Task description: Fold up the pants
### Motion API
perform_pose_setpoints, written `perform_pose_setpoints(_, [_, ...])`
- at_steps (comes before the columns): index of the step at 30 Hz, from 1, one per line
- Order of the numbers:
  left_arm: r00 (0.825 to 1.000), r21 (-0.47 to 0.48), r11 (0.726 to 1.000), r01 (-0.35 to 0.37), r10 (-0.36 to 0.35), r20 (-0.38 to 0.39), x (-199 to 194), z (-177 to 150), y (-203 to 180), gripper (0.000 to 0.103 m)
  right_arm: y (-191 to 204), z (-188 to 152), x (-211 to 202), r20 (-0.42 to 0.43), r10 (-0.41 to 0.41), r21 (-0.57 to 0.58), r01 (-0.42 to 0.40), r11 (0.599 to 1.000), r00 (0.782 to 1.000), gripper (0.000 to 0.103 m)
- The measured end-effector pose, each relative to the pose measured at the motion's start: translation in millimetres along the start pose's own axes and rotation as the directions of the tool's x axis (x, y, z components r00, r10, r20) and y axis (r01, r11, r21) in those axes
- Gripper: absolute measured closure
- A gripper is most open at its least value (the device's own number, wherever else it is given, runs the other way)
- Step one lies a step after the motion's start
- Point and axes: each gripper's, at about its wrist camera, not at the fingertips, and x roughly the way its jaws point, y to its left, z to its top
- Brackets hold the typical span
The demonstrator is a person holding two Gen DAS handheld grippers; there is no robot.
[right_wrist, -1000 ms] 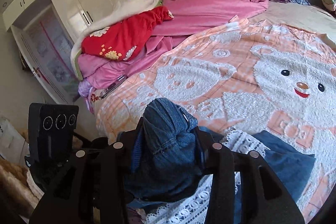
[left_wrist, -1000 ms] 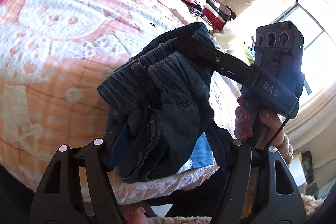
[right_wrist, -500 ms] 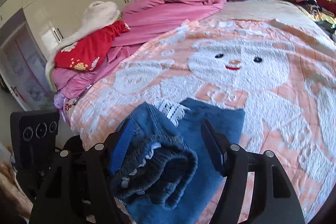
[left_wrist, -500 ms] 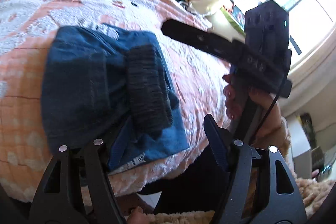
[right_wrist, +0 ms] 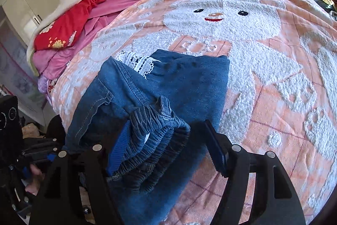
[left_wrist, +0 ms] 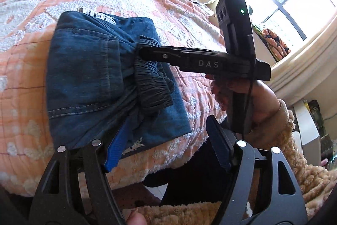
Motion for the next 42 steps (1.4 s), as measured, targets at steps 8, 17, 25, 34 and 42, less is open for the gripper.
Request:
perform_pose_setpoints(8, [0.998, 0.028, 0.997, -0.067, 0.066, 0.02, -8.2, 3.4, -2.2, 0.035, 9.3, 5.2, -8.2, 0.024, -0.016, 0.003, 0.016, 1.0, 1.0, 0.031])
perform_pose_setpoints(17, [0.995, 0.038, 0.995, -0.089, 0.087, 0.048, -20.7, 4.4, -2.7, 0.034, 17.8, 7.3, -30.0, 0.08, -0.016, 0.016, 0.014, 1.0, 0.997, 0.026])
perform_pose_setpoints(25, [0.994, 0.041, 0.995, -0.093, 0.09, 0.069, -27.6, 4.2, -2.7, 0.034, 28.8, 9.3, -43.0, 0.106, -0.025, -0.004, 0.026, 1.0, 0.994, 0.026])
perform_pose_setpoints(34, [0.989, 0.05, 0.992, -0.112, 0.107, 0.099, -39.1, 4.1, -2.1, 0.03, 42.8, 11.0, -60.9, 0.157, -0.032, -0.022, 0.036, 0.999, 0.987, 0.02])
perform_pose_setpoints(42, [0.98, 0.039, 0.987, -0.154, 0.148, 0.13, -51.5, 5.4, 4.2, 0.027, 54.3, 9.4, -80.9, 0.206, -0.052, -0.041, 0.062, 0.997, 0.977, 0.02])
